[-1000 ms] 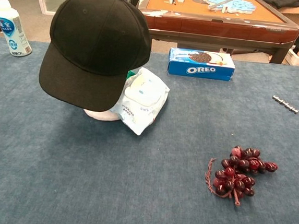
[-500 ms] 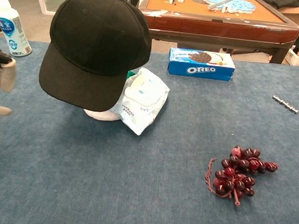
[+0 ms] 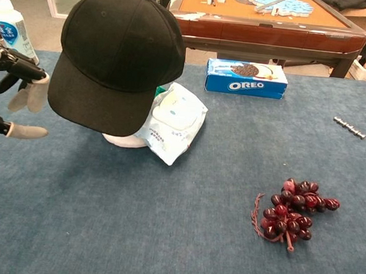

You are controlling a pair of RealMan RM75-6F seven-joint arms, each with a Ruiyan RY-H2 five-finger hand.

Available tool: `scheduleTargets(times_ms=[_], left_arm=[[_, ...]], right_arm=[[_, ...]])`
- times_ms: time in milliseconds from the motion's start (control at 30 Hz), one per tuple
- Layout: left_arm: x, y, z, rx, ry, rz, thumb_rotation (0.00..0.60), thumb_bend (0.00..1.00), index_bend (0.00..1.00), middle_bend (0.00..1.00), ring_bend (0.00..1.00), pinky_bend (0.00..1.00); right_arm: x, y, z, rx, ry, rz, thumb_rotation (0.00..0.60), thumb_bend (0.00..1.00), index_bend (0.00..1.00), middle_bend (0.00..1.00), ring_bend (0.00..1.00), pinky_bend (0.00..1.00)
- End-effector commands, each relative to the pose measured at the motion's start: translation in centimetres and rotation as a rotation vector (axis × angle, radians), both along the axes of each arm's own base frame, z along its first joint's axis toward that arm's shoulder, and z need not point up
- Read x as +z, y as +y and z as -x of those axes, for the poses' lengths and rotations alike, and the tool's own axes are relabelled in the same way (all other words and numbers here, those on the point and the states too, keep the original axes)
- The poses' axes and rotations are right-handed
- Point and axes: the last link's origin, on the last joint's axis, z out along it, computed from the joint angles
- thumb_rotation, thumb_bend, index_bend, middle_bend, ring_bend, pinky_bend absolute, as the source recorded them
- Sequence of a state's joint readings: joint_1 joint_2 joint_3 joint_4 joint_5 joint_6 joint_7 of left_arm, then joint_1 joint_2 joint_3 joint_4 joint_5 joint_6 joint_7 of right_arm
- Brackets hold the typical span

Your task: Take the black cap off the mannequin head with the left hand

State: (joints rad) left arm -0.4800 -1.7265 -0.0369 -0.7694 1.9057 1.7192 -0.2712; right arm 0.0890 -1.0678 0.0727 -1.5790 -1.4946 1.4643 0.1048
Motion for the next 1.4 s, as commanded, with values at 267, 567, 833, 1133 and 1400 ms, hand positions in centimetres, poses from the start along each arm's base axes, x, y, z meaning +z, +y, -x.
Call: scheduleTargets(times_ms=[267,567,833,1133,1400], left_arm=[[-0.9,0.8,-0.3,-0.033,0.021,-0.014,0.6,0.0,0.7,0.83,0.66,0.76],[-1.2,1.3,-1.2,-0.096,-0.021,-0.037,0.6,0.0,0.7,0.84,0.67,0.76],[-1.8,1.8,-1.5,-0.119,-0.04,-0.036,0.6,0.0,0.7,0.85,0.67,0.77],[-2.4,2.3,-1.6,-0.107,0.0,-0.034,0.6,0.0,0.7,0.85,0.67,0.77],[-2.7,2.6,-2.2,-0.112,-0.025,-0.041,0.6,0.0,0.71,0.85,0.68,0.77]], right_arm=[[0.2,0.0,0.1,-0.002,-0.008,0.004,0.6,0.03,0.35,0.31,0.26,0.48],[0.3,0.0,0.1,-0.003,-0.011,0.005,0.6,0.03,0.35,0.31,0.26,0.48],[0.5,0.0,0.2,-0.004,-0.013,0.01,0.6,0.03,0.35,0.31,0.26,0.48],[0.6,0.1,0.2,-0.004,-0.018,0.013,0.6,0.03,0.35,0.31,0.26,0.48],[0.8,0.1,0.3,-0.005,-0.022,0.017,0.6,0.03,0.35,0.31,0.26,0.48]])
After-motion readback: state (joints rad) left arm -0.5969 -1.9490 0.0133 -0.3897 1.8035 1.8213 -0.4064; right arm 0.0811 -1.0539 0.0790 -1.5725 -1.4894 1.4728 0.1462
